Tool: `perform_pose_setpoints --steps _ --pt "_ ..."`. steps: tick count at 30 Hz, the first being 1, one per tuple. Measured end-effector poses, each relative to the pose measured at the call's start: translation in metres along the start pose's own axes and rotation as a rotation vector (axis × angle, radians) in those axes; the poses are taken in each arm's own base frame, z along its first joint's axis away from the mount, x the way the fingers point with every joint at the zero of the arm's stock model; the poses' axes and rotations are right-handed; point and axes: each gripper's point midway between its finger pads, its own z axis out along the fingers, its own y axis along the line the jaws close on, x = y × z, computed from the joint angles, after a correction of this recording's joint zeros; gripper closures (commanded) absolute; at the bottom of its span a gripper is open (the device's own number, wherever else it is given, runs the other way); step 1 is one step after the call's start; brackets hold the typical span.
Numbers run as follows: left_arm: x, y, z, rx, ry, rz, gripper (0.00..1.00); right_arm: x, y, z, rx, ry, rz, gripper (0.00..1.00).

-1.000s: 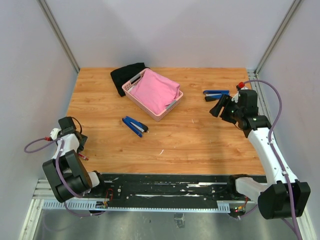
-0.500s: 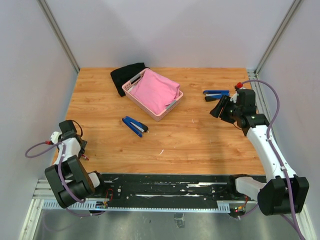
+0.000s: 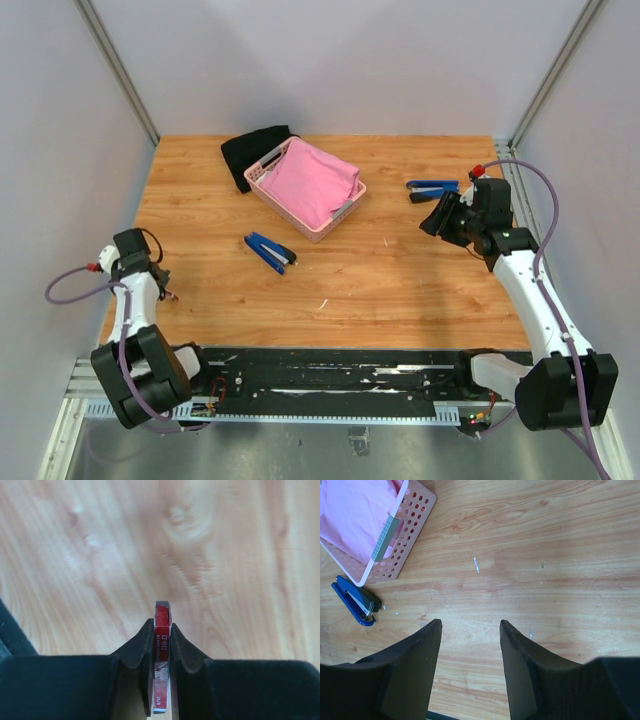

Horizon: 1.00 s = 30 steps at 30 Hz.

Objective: Load the staples into the stapler

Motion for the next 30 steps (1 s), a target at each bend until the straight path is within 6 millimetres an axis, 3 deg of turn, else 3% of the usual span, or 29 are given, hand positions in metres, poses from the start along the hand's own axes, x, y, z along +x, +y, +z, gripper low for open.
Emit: perform_pose_setpoints --steps 4,7,11,15,19,22,26,30 --pt "-0.007 -0.045 -0.022 0.12 -0.05 0.14 0.83 0.0 0.0 -0.001 0.0 -0.002 -0.004 0.48" --pt "0.008 -0.094 -0.052 0.252 -0.089 0.306 0.83 -0.001 0.0 -0.001 0.003 -0.003 -0.006 0.48" --pt "0.059 -0.158 -0.098 0.419 -0.122 0.58 0.83 -0.004 0.001 -0.004 0.005 -0.013 -0.012 0.48" --pt "0.138 -0.205 -0.144 0.533 -0.179 0.926 0.83 -0.005 0.001 -0.011 0.009 -0.025 -0.017 0.48" --pt "0.193 -0.229 -0.173 0.579 -0.273 1.172 0.82 -0.007 0.002 -0.02 0.007 -0.053 -0.023 0.48" --pt "0.221 -0.24 -0.185 0.587 -0.347 1.311 0.82 -0.005 0.0 -0.026 0.011 -0.069 -0.025 0.48" --pt "0.251 -0.247 -0.187 0.589 -0.418 1.466 0.8 0.002 -0.004 -0.028 0.022 -0.066 -0.022 0.48" --pt "0.275 -0.247 -0.177 0.579 -0.459 1.609 0.78 0.011 -0.01 -0.025 0.036 -0.044 -0.014 0.48"
